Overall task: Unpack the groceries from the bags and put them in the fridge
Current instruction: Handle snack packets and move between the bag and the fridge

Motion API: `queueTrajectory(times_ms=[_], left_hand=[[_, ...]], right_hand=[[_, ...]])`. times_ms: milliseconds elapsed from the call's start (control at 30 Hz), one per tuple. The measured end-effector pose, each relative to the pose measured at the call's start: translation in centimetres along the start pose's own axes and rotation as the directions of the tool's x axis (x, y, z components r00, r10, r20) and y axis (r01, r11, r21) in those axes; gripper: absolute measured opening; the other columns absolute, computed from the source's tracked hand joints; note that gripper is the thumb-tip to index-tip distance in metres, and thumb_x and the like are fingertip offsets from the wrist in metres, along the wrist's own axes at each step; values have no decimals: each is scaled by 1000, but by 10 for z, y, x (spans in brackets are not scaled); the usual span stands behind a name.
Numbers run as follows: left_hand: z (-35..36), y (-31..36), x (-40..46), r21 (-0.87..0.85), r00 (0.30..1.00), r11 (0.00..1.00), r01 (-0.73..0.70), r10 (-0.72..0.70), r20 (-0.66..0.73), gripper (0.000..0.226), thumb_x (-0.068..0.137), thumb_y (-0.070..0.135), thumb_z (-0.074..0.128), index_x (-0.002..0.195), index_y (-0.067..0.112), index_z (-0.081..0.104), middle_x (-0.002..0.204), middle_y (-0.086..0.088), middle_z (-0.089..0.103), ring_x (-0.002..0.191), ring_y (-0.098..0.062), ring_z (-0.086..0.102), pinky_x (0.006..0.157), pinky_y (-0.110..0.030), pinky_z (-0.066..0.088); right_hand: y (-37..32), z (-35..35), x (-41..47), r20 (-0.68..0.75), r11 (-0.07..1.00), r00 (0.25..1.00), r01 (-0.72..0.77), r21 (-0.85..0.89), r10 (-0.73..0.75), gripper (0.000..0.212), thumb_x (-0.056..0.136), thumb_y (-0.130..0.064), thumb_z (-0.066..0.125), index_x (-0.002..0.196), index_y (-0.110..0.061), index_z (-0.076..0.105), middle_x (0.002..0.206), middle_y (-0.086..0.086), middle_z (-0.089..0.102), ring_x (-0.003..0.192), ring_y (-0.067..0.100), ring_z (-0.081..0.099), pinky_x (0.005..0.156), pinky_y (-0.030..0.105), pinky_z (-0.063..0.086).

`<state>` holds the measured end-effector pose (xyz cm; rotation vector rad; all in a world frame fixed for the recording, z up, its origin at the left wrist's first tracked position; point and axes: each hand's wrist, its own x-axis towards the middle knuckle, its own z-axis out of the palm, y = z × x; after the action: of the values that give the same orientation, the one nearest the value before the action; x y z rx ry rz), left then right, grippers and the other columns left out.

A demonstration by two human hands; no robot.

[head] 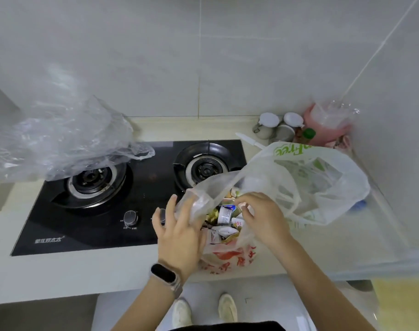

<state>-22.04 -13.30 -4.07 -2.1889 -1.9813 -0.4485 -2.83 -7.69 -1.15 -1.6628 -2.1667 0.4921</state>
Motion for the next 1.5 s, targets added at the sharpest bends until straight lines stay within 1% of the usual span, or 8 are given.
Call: queueTrajectory(times_ms=[200, 400, 533, 700, 967, 1133, 1300, 1500], left_hand=[[23, -27, 1, 361, 743, 899, 248, -416, 525, 147, 43, 92, 52, 151, 12, -7, 147, -9, 22, 139, -33, 17, 109, -58, 14], [13, -23, -3, 355, 522, 932, 77, -341, 781, 125, 53, 83, 62, 148, 17, 14, 144, -8, 28, 135, -28, 27, 106, -47, 29], [-8, -9, 5, 99, 608, 961, 257, -240, 757, 76, 83, 65, 50, 148, 35, 23, 152, -7, 27, 137, -27, 32, 105, -37, 39], [-33, 23, -5, -111, 869, 960, 258, -180, 461, 39, 95, 48, 38, 131, 38, 49, 129, 14, 54, 115, -13, 53, 89, -27, 44], [-22, 43, -31, -497, 788, 644, 582, -293, 542, 19, 88, 26, 59, 88, 45, 63, 86, 23, 66, 82, 9, 62, 74, -20, 53], [-25, 51, -20, -558, 736, 492, 668, -328, 592, 17, 91, 22, 61, 103, 21, 73, 67, 38, 62, 77, 23, 57, 65, 1, 40], [-20, 57, -10, -615, 637, 173, 769, -288, 715, 45, 81, 44, 69, 116, 16, 64, 101, 9, 71, 83, 5, 67, 79, -21, 54], [-21, 62, -1, -595, 606, -203, 778, -6, 795, 37, 82, 30, 67, 103, -1, 69, 101, -22, 71, 97, -36, 68, 87, -46, 56]], right_hand=[[47, 5, 9, 731, 910, 577, -54, -412, 365, 115, 64, -25, 89, 151, -20, 14, 146, -1, 38, 126, 23, 49, 98, 31, 45], [73, 14, 3, 829, 925, 472, 68, -375, 301, 125, 61, -46, 87, 153, -33, 3, 157, -10, 21, 141, 19, 33, 110, 33, 35], [71, 14, 8, 609, 981, 771, -119, -154, 189, 45, 75, -66, 64, 106, -33, 60, 107, -14, 59, 109, 17, 53, 86, 32, 44], [66, 35, 8, 430, 946, 869, -113, -304, 243, 37, 90, -52, 49, 104, -21, 62, 99, -1, 65, 98, 21, 61, 79, 31, 50], [71, 43, -5, 197, 978, 965, -143, -150, 171, 38, 100, -43, 29, 103, -30, 64, 99, -12, 66, 94, 10, 64, 80, 23, 40], [44, 8, -23, 166, 919, 926, -363, 154, 338, 39, 99, -31, 44, 62, -33, 36, 53, -4, 41, 53, 8, 45, 54, 17, 33], [36, -9, -38, 337, 675, 880, -473, 567, 334, 41, 94, -29, 57, 72, 5, 51, 52, 7, 50, 48, 29, 58, 58, 41, 49], [9, -31, -58, 458, 313, 834, -543, 780, 307, 22, 95, -18, 58, 81, -2, 66, 61, 14, 59, 49, 23, 54, 52, 32, 47]])
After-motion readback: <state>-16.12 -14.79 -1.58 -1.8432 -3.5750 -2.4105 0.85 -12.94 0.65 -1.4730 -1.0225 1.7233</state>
